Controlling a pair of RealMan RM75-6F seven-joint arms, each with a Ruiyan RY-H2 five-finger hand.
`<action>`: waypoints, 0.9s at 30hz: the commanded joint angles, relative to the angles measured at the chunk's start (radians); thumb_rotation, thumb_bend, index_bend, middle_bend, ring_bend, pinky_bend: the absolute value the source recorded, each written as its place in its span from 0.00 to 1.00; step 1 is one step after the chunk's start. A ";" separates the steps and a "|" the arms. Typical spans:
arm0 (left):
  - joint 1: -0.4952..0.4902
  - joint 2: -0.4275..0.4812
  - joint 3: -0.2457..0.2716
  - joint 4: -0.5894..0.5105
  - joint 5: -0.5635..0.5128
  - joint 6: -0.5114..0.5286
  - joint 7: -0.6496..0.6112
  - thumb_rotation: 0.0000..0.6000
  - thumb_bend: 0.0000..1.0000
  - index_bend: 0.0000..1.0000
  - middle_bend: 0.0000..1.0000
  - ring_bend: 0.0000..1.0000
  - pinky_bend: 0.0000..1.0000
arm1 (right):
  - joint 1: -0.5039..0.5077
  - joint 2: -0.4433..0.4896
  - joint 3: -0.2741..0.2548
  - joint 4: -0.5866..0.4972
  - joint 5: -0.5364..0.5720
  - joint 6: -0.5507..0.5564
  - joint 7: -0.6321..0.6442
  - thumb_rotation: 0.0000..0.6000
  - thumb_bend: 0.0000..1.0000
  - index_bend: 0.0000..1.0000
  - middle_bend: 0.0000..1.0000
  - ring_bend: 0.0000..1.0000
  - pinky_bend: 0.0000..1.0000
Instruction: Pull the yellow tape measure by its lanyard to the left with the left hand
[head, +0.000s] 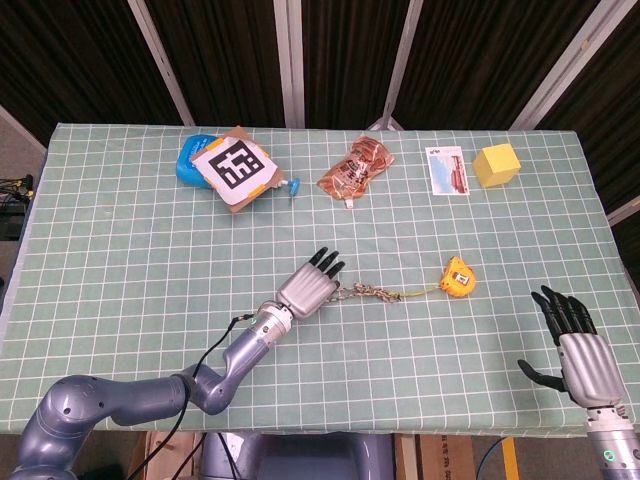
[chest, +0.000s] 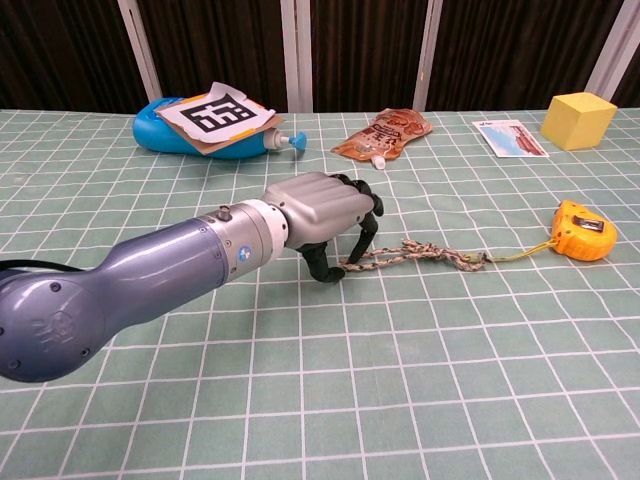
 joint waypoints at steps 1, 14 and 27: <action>0.000 -0.001 0.003 0.002 0.000 -0.001 0.000 1.00 0.44 0.53 0.11 0.00 0.01 | 0.000 0.000 0.000 0.000 -0.001 0.000 0.000 1.00 0.22 0.00 0.00 0.00 0.00; 0.003 -0.018 0.007 0.022 0.026 0.031 -0.027 1.00 0.55 0.56 0.12 0.00 0.01 | 0.000 0.000 -0.001 0.001 0.000 -0.001 0.000 1.00 0.22 0.00 0.00 0.00 0.00; 0.011 0.017 0.008 -0.003 0.080 0.088 -0.030 1.00 0.56 0.57 0.12 0.00 0.01 | -0.001 0.000 -0.001 0.001 -0.001 0.001 -0.005 1.00 0.22 0.00 0.00 0.00 0.00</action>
